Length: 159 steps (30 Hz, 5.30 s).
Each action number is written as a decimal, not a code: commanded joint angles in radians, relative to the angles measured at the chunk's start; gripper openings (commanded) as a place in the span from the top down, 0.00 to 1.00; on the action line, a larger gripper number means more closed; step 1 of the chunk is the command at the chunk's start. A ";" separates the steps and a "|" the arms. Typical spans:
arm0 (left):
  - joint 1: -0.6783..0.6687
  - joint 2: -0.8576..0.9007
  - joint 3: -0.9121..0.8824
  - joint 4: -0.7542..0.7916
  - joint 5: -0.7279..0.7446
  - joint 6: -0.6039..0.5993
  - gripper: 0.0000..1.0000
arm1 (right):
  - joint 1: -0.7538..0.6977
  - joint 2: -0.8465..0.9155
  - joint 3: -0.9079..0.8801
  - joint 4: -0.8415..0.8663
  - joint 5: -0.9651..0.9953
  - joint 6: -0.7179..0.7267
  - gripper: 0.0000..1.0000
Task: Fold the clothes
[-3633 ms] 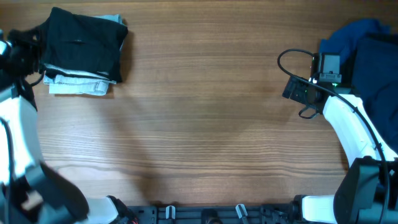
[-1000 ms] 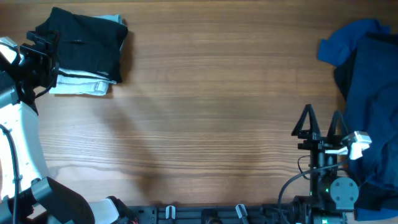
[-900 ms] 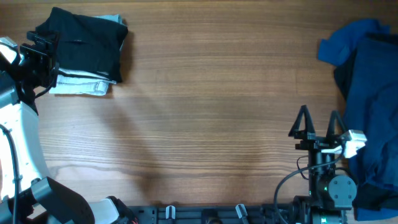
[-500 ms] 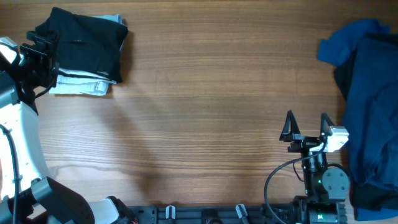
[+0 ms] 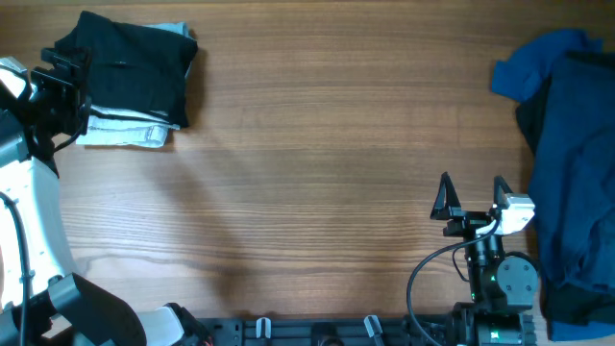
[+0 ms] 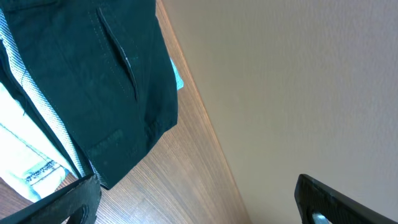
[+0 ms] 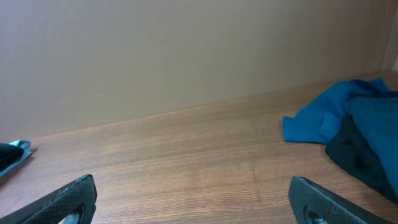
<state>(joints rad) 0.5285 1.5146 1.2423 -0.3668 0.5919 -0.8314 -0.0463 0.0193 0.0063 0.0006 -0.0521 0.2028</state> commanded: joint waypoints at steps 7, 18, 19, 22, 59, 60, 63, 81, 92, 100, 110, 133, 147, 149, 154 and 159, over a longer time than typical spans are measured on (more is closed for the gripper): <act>0.000 0.006 -0.006 0.002 -0.006 0.016 0.00 | 0.004 -0.009 -0.001 0.002 -0.016 -0.019 0.00; 0.000 0.006 -0.006 0.002 -0.006 0.016 0.00 | 0.004 -0.009 -0.001 0.002 -0.016 -0.019 0.00; 0.000 0.006 -0.006 0.002 -0.006 0.016 0.00 | 0.004 -0.009 -0.001 0.002 -0.016 -0.019 0.00; 0.000 0.008 -0.006 0.001 -0.008 0.016 0.00 | 0.004 -0.009 -0.001 0.002 -0.016 -0.019 0.00; -0.504 -1.129 -1.009 0.014 -0.295 0.016 0.00 | 0.004 -0.009 -0.001 0.002 -0.016 -0.019 0.00; -0.517 -1.149 -1.022 0.014 -0.304 0.016 0.00 | 0.004 -0.009 -0.001 0.002 -0.016 -0.019 0.00; -0.556 -1.201 -1.044 0.024 -0.375 0.016 0.00 | 0.004 -0.009 -0.001 0.002 -0.016 -0.019 0.00; -0.610 -1.344 -1.161 0.426 -0.665 0.017 0.00 | 0.004 -0.009 -0.001 0.002 -0.016 -0.018 0.00; -0.610 -1.433 -1.202 0.435 -0.665 0.017 0.00 | 0.004 -0.009 -0.001 0.002 -0.016 -0.019 0.00; -0.610 -1.513 -1.237 0.397 -0.673 0.096 0.00 | 0.004 -0.009 -0.001 0.002 -0.016 -0.019 0.00; -0.610 -1.512 -1.237 0.299 -0.660 0.831 0.00 | 0.004 -0.009 -0.001 0.002 -0.016 -0.019 0.00; -0.610 -1.512 -1.237 0.299 -0.649 0.850 0.00 | 0.004 -0.009 -0.001 0.002 -0.016 -0.019 0.00; -0.610 -1.512 -1.237 0.299 -0.649 0.850 0.00 | 0.004 -0.009 -0.001 0.002 -0.016 -0.019 0.00; -0.610 -1.512 -1.237 0.299 -0.649 0.850 0.00 | 0.004 -0.009 -0.001 0.002 -0.016 -0.019 0.00; -0.610 -1.512 -1.237 0.299 -0.650 0.850 0.00 | 0.004 -0.009 -0.001 0.002 -0.016 -0.019 0.00; -0.610 -1.512 -1.237 0.299 -0.649 0.850 0.00 | 0.004 -0.009 -0.001 0.002 -0.016 -0.019 0.00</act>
<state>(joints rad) -0.0742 0.0128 0.0093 -0.0673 -0.0624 -0.0006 -0.0463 0.0193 0.0063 0.0002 -0.0525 0.2024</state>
